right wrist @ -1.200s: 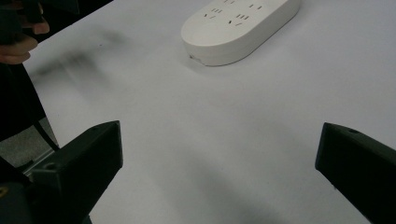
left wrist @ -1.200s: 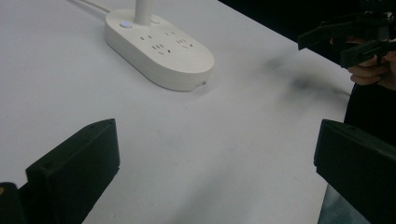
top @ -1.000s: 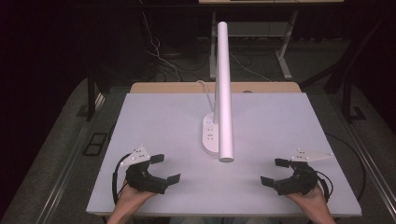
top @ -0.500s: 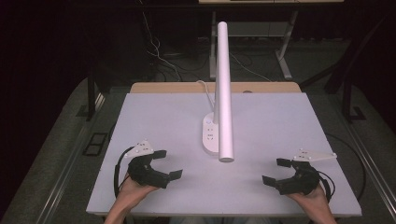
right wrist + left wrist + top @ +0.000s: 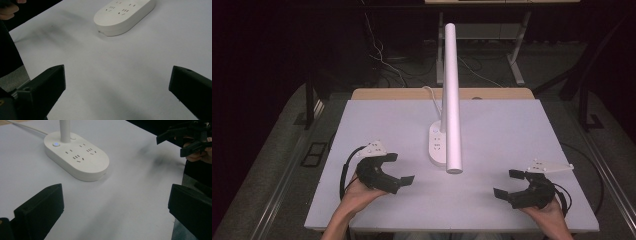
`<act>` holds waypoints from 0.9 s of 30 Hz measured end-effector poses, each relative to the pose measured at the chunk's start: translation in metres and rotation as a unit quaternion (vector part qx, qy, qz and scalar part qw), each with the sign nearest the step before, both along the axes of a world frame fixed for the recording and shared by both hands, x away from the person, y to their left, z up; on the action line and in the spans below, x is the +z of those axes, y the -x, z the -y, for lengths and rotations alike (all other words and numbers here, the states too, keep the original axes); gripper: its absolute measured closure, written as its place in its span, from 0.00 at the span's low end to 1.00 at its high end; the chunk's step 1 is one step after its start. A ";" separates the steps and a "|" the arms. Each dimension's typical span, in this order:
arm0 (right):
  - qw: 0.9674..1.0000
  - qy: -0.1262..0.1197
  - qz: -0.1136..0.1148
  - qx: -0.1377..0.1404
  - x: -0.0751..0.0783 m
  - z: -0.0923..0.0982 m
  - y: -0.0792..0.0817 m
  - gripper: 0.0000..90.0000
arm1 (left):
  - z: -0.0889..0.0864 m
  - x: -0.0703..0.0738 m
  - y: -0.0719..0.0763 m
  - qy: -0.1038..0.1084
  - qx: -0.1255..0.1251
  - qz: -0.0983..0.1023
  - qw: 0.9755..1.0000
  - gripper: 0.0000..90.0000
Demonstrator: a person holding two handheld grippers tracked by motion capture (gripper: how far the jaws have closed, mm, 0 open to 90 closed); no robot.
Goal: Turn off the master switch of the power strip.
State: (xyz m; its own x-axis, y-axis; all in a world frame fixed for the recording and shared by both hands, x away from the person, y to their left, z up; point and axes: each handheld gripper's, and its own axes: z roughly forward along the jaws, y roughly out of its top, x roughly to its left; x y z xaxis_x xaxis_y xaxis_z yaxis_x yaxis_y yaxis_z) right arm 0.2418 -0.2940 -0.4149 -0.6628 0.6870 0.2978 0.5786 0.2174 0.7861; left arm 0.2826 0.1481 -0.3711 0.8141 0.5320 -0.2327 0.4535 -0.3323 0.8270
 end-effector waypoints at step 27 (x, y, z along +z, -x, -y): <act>1.000 0.001 0.005 -0.001 0.002 -0.001 0.000 0.00 | 0.027 0.017 -0.043 -0.023 -0.019 -0.009 1.000 0.00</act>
